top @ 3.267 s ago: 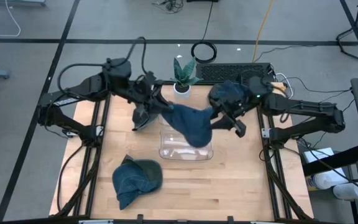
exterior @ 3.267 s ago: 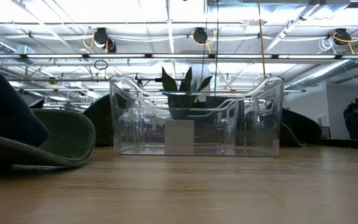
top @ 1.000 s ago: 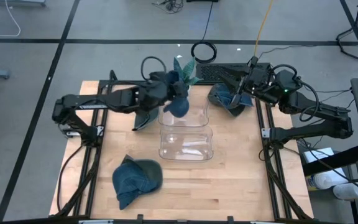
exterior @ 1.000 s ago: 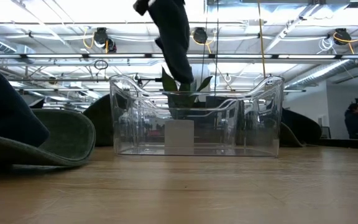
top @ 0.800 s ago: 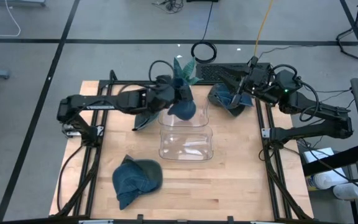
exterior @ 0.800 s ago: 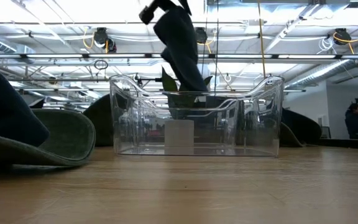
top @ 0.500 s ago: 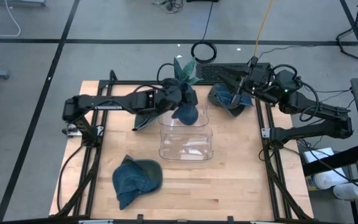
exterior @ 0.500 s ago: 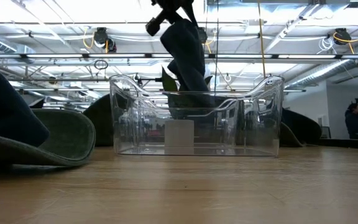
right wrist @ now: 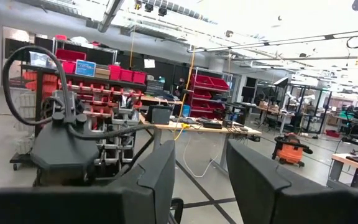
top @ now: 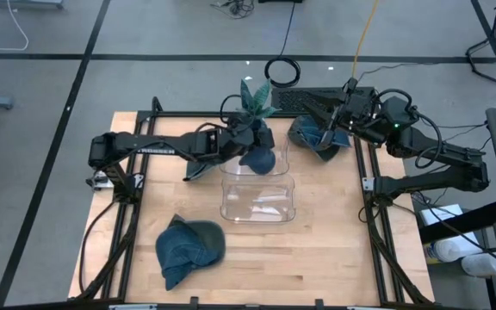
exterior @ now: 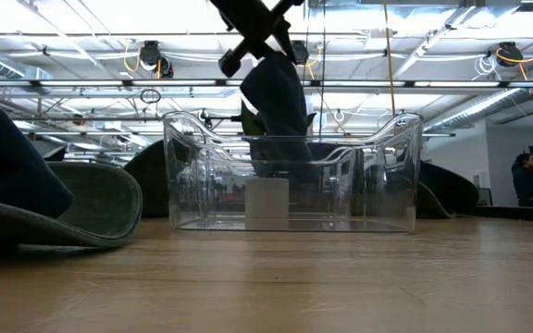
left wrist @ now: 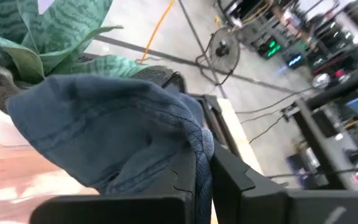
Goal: Pick & Place hat
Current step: Put the bottom right blue cap into the top transparent bin
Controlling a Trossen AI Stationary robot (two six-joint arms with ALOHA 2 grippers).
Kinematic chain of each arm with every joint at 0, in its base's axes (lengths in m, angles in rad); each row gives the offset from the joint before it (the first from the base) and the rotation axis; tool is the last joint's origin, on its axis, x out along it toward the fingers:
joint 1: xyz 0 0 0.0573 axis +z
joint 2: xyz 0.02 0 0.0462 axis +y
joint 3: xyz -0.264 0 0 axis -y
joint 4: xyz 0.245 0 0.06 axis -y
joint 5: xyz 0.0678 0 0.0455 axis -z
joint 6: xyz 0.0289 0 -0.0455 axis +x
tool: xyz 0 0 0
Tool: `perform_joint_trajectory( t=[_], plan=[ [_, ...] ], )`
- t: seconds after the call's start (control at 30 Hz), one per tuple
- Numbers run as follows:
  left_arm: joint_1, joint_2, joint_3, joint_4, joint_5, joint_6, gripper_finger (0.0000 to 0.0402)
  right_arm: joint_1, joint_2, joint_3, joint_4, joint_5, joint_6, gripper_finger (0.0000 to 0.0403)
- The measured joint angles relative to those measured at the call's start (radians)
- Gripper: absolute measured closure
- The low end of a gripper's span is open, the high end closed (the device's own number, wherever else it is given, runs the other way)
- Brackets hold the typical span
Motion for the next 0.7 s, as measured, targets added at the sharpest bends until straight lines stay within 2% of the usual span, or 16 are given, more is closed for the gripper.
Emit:
perform_joint_trajectory(
  t=[0.23,0.7],
  plan=[
    [0.000,-0.001,-0.120,0.158,-0.012,-0.059,0.0379,0.000,0.000,0.000,0.000,0.000,0.000,0.0273],
    [-0.019,-0.001,-0.281,0.235,-0.030,-0.203,0.0379,0.000,0.000,-0.056,0.008,0.000,0.001,0.0273]
  ],
)
